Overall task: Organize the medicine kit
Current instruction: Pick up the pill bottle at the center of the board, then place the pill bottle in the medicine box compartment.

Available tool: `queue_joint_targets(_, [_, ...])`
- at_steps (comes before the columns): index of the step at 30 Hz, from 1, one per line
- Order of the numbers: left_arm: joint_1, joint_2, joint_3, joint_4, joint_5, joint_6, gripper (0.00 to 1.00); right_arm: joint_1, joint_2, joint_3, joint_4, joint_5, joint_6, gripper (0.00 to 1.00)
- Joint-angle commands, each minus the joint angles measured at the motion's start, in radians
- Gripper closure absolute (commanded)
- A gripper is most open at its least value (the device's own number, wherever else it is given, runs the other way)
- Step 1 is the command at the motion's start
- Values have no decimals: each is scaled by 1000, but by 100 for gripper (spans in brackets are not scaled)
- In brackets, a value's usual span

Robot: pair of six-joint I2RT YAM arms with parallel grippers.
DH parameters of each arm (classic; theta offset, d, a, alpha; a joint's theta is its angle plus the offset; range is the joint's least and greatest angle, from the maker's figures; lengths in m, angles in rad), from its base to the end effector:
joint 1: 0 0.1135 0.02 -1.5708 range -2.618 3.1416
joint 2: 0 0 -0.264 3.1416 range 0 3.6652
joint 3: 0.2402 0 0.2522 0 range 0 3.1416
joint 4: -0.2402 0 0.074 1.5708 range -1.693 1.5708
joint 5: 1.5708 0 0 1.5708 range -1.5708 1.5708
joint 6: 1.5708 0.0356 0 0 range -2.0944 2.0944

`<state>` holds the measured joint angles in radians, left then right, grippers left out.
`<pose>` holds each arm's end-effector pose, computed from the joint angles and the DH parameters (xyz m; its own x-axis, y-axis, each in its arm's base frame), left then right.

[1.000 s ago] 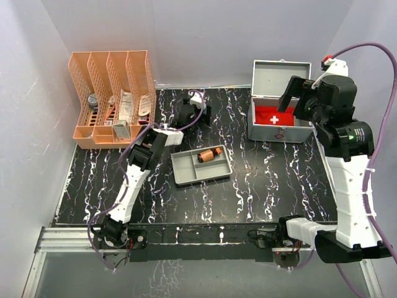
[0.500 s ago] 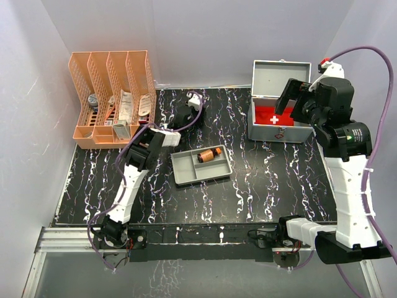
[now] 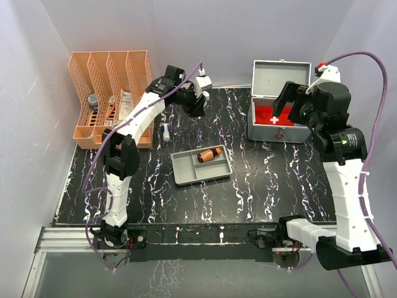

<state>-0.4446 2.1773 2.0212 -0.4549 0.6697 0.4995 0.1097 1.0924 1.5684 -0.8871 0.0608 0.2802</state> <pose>0.4466 -0.2373 0.2931 -0.0733 0.4509 -0.8896 0.9470 0.3112 0.0797 0.1882 0.0186 0.4697 -0.3966 0.2340 -0.8876 0.0581 0.9714 0.2302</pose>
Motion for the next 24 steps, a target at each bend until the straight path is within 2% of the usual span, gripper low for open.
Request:
queue_joint_targets(1, [-28,5,207,-804,5,296,100,2,-32,22,71,23,-65,2])
queue_joint_targets(3, [-52,38,273,-976,-72,342,100,0,-35,25,58,46,-82,2])
queue_joint_targets(4, [-63,35,264,-985,-112,327,100,3,-40,23,55,54,-88,2])
queue_joint_targets(9, [-162,-30,170,-987,-241,337,100,2,-82,-19,74,91,-106,2])
queue_joint_targets(16, [-309,1,81,-987,-347,282,100,2,-118,-43,56,119,-115,2])
queue_joint_targets(20, [-345,51,66,-971,-372,233,100,2,-143,-59,51,133,-108,2])
queue_joint_targets(24, [-361,67,31,-883,-394,186,100,2,-159,-67,45,134,-92,2])
